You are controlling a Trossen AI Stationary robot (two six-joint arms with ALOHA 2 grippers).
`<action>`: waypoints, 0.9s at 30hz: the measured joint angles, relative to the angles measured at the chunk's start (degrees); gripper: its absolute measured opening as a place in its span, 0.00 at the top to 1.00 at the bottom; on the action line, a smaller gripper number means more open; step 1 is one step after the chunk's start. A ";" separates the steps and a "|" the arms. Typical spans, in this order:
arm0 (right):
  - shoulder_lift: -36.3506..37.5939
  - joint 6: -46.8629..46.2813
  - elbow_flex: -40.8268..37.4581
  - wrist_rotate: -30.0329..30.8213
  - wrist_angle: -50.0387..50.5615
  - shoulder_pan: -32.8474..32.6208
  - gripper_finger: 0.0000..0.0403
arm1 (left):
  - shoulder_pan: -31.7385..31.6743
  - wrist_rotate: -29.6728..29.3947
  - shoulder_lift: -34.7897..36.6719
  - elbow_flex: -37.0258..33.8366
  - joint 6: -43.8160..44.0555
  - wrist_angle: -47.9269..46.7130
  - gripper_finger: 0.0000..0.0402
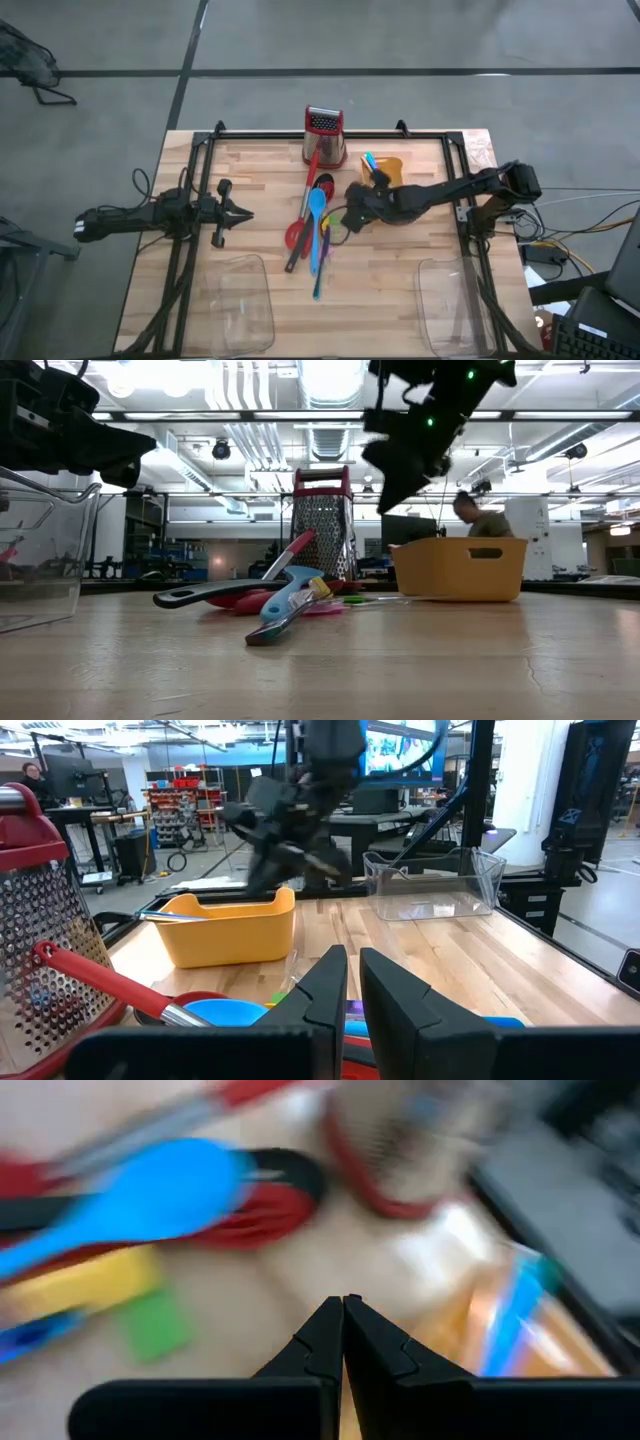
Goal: Pick & Place Kitchen Items
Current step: Put the blue table knife into the yellow bin
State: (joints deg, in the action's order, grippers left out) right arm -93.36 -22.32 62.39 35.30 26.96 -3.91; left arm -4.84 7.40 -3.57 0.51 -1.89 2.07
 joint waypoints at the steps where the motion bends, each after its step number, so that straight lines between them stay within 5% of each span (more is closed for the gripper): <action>1: -0.02 1.03 -0.30 -2.41 -2.16 -0.71 0.98 | 0.00 0.00 0.00 0.00 0.00 0.00 0.90; 7: -0.75 5.70 -0.84 -15.29 -10.26 -4.54 0.98 | -0.02 0.00 0.00 0.00 0.00 0.01 0.90; 12: -3.43 17.81 -0.94 -16.42 -11.24 -9.28 0.98 | 0.00 -0.02 0.00 0.00 0.00 0.00 0.90; 16: -7.38 27.09 -0.95 -15.43 -12.72 -11.75 0.95 | 0.00 0.00 -0.02 0.00 0.00 -0.04 0.90; 27: -16.23 37.74 2.33 2.00 -12.79 -13.74 0.72 | 0.00 0.00 -0.02 0.00 0.00 -0.13 0.90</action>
State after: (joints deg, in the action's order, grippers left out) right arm -109.59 15.43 64.72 37.31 14.17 -17.65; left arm -4.84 7.40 -3.60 0.51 -1.89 1.93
